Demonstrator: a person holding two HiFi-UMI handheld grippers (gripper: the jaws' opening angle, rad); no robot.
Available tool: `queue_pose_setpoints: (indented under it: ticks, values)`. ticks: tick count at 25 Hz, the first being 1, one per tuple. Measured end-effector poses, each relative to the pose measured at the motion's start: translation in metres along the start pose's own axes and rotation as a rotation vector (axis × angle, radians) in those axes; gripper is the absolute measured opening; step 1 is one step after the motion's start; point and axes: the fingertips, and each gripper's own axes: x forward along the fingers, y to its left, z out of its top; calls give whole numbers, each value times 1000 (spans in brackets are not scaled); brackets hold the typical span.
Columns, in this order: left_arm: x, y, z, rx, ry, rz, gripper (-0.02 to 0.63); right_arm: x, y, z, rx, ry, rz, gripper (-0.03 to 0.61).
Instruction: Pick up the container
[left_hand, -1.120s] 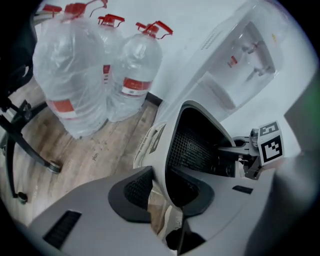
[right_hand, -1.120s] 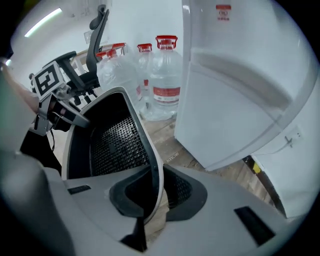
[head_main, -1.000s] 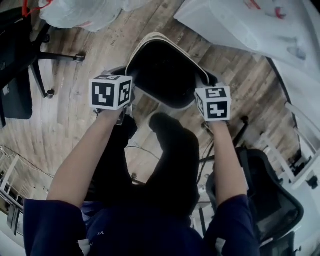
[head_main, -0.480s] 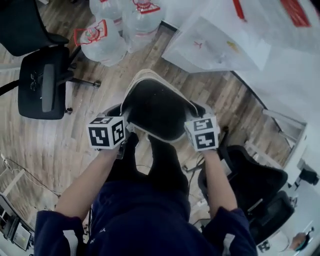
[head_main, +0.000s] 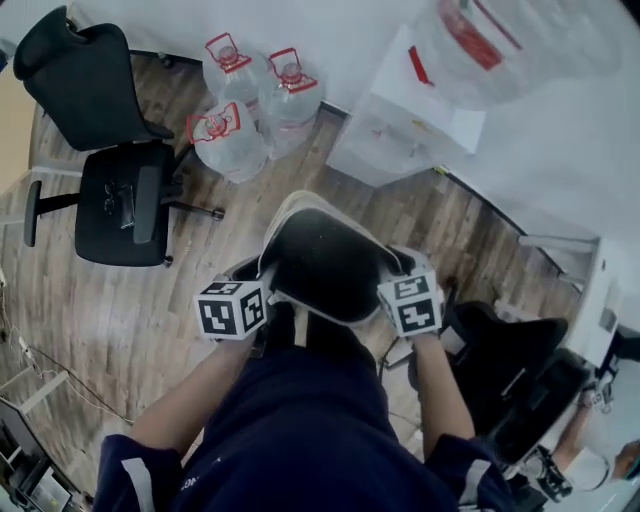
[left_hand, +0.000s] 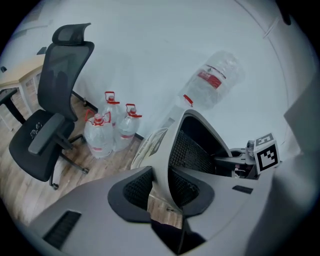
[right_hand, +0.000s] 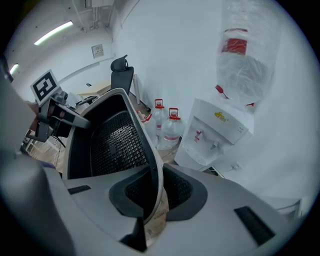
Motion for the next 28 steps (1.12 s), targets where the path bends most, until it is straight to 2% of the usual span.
queue_pose_setpoints:
  ticks: [12, 19, 28]
  values:
    - [-52, -23, 8, 69, -61, -82, 124, -59, 23, -5, 88, -87, -77, 55]
    - [-64, -26, 15, 107, -83, -101, 124, -65, 26, -8, 111, -120, -109, 55]
    - [-62, -20, 17, 104, -82, -101, 124, -63, 28, -2, 109, -120, -115, 55]
